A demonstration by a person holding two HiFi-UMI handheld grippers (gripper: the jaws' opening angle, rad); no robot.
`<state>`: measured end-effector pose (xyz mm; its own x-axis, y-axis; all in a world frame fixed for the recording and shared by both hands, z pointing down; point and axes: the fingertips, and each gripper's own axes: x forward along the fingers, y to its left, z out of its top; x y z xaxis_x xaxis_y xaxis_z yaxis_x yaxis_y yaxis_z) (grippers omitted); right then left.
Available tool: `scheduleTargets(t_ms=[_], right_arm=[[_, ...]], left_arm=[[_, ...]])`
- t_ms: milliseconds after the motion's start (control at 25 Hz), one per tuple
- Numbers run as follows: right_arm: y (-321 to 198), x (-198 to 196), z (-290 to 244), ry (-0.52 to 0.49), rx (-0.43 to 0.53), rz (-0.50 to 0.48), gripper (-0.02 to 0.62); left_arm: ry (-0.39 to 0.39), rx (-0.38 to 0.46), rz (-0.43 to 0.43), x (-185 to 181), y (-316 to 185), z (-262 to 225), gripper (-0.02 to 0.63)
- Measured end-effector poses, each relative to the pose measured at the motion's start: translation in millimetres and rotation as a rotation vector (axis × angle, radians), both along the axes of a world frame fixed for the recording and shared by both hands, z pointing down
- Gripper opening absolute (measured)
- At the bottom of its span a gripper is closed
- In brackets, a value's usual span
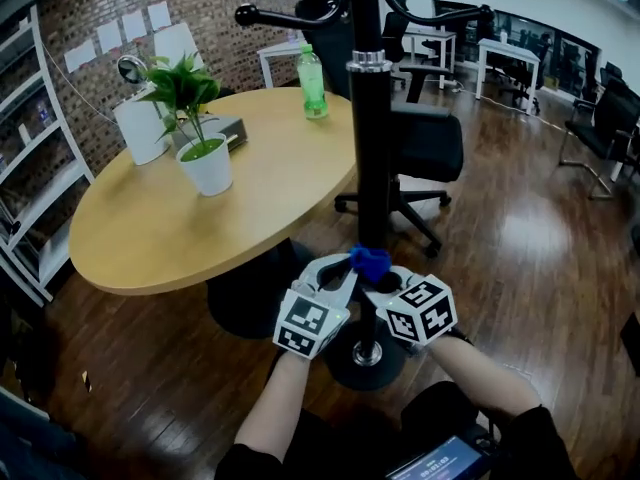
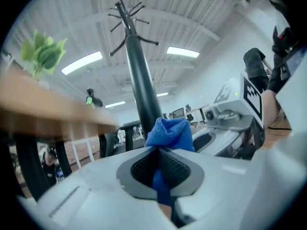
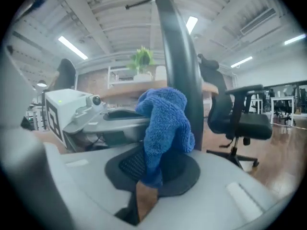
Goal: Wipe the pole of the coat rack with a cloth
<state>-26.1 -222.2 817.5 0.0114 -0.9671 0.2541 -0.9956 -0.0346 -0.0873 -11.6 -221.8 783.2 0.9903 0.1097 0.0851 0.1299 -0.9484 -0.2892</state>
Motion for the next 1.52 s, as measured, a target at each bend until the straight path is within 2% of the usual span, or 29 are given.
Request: scheduleTargets(t_ms=[160,240,440,560,720,840,920,1080,1200,1280,1440,1520], right_arm=[[5,5,-133,0.037,0.199,0.012,0.052],[5,8,-179,0.033,0.228,0.016,0.052],[1,13,-256,0.029,0.159,0.030,0.052],[-1,12,-282,0.022,0.115,0.047,0.052],[13,-1,-309,0.042,0.103,0.056,0.052],[39,-26,-345,0.040,0.127,0.025,0.052],[61,-45,-375,-0.002,0.166,0.016,0.052],[109,-69,-448,-0.140,0.294,0.021,0.052],[147,-82,-501,-0.169,0.383,0.004,0.052],[170,-87,-522,-0.176,0.418,0.014,0.052],[194,-97,-537,-0.265,0.476,0.042,0.052],[194,-108,-530,-0.290,0.476,0.037,0.052]], left_arm=[[0.183,0.048,0.017,-3,10,-136,0.002],[0.217,0.054,0.014,-1,13,-184,0.002],[0.189,0.009,0.017,9,8,-262,0.002],[0.162,-0.039,0.028,9,5,-286,0.002],[0.159,-0.125,0.062,-7,19,-311,0.002],[0.184,-0.222,0.100,-36,45,-346,0.002],[0.173,-0.287,0.123,-64,65,-373,0.002],[0.134,-0.350,0.118,-127,87,-429,0.003],[0.173,-0.373,0.140,-175,96,-477,0.003],[0.214,-0.385,0.095,-200,87,-500,0.003],[0.341,-0.464,-0.015,-229,63,-522,0.003],[0.351,-0.477,-0.026,-234,63,-517,0.003]])
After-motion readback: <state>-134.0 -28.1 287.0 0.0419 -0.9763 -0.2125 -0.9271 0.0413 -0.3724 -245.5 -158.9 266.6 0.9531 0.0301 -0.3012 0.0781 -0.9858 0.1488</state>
